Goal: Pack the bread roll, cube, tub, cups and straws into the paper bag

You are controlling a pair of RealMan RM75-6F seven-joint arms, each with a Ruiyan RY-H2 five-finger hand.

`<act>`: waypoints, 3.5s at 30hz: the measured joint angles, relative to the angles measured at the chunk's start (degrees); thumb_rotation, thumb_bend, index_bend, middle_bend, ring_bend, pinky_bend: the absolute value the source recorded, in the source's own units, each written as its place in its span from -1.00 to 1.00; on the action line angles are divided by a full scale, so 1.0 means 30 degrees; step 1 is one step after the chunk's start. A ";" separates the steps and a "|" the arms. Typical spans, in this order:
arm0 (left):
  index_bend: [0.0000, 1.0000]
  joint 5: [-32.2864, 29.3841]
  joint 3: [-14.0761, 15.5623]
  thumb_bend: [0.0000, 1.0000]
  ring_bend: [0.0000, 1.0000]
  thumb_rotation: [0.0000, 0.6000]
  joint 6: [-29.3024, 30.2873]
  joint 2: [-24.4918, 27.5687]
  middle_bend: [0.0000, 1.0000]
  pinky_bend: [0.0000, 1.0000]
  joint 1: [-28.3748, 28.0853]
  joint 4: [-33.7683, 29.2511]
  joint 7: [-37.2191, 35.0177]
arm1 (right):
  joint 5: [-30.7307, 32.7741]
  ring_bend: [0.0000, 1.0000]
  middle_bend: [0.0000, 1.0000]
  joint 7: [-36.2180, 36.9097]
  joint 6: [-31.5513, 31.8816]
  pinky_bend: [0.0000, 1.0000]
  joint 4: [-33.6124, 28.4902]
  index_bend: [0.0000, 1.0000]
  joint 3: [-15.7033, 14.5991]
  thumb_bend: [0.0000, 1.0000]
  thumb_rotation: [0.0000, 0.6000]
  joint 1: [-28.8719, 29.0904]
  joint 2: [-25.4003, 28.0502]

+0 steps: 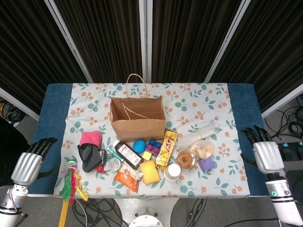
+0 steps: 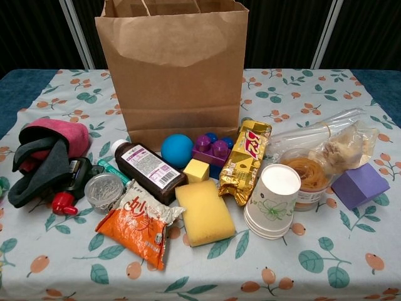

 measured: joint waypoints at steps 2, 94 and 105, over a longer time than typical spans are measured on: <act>-0.62 0.0039 -0.0011 -0.74 -0.64 1.00 0.0028 0.0023 -0.49 -0.47 -0.0023 0.0012 -0.0034 | 0.0728 -0.84 -0.64 -0.0358 -0.1072 -0.71 -0.0751 -0.59 0.0083 -0.72 1.00 0.0480 -0.0138; -0.59 -0.1168 -0.0721 -0.74 -0.64 1.00 -0.1426 -0.0450 -0.48 -0.47 -0.1537 0.4105 -0.4303 | 1.2079 -0.59 -0.27 -1.1751 -0.2361 -0.30 -0.1730 -0.25 0.8033 -1.00 1.00 1.5709 -0.8221; -0.59 -0.0958 -0.0609 -0.75 -0.64 1.00 -0.1263 -0.0398 -0.48 -0.47 -0.1575 0.3742 -0.4032 | 1.0363 -0.64 -0.33 -1.0444 -0.0823 -0.36 -0.3935 -0.34 0.7879 -1.00 1.00 1.4733 -0.6246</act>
